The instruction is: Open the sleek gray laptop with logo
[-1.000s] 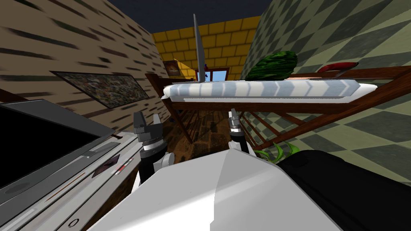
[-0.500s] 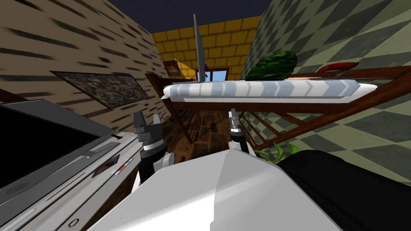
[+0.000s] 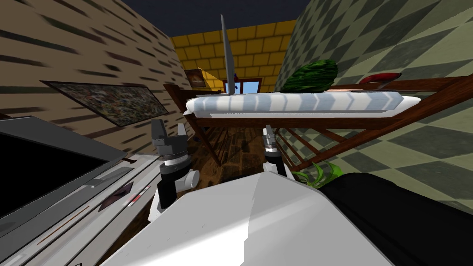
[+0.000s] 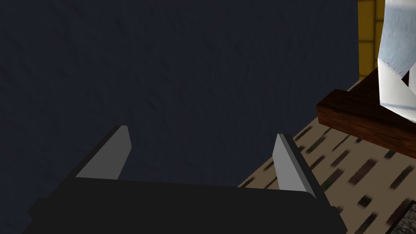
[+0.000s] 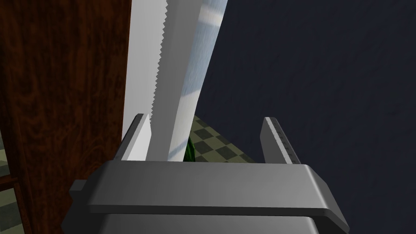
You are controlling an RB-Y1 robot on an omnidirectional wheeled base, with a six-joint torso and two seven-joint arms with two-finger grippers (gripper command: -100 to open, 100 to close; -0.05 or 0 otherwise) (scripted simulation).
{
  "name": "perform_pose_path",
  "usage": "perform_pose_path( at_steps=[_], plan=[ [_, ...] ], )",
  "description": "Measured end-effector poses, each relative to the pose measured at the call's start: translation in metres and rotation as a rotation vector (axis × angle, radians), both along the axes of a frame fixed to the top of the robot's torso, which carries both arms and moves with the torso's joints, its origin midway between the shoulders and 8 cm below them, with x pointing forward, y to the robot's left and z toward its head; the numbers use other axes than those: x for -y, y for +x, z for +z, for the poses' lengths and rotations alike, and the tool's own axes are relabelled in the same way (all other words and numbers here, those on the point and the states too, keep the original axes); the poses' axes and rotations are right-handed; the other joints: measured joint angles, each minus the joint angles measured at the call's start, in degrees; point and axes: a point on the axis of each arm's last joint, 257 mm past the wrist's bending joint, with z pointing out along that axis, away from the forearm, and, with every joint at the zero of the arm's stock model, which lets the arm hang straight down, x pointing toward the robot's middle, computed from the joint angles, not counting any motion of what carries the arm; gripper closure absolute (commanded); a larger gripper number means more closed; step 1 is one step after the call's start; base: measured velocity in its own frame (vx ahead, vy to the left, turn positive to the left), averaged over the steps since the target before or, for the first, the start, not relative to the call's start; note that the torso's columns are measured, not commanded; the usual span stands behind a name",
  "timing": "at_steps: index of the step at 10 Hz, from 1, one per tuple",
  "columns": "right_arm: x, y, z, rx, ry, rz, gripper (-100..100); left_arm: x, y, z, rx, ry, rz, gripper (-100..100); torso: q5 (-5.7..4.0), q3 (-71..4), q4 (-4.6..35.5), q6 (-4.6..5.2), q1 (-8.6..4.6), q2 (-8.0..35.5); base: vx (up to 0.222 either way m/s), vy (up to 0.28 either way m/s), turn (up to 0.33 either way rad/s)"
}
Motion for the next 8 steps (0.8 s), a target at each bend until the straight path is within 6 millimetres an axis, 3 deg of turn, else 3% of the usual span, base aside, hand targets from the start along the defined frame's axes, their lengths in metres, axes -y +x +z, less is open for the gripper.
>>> perform_pose_path(
  at_steps=[8],
  plan=[
    [0.000,0.000,0.000,0.000,0.000,0.000,0,0.031,0.008,0.051,0.081,0.025,-0.116,-100,0.00,-0.01,0.00,0.00,0.02,-0.01,0.007,0.014,-0.054]
  ],
)
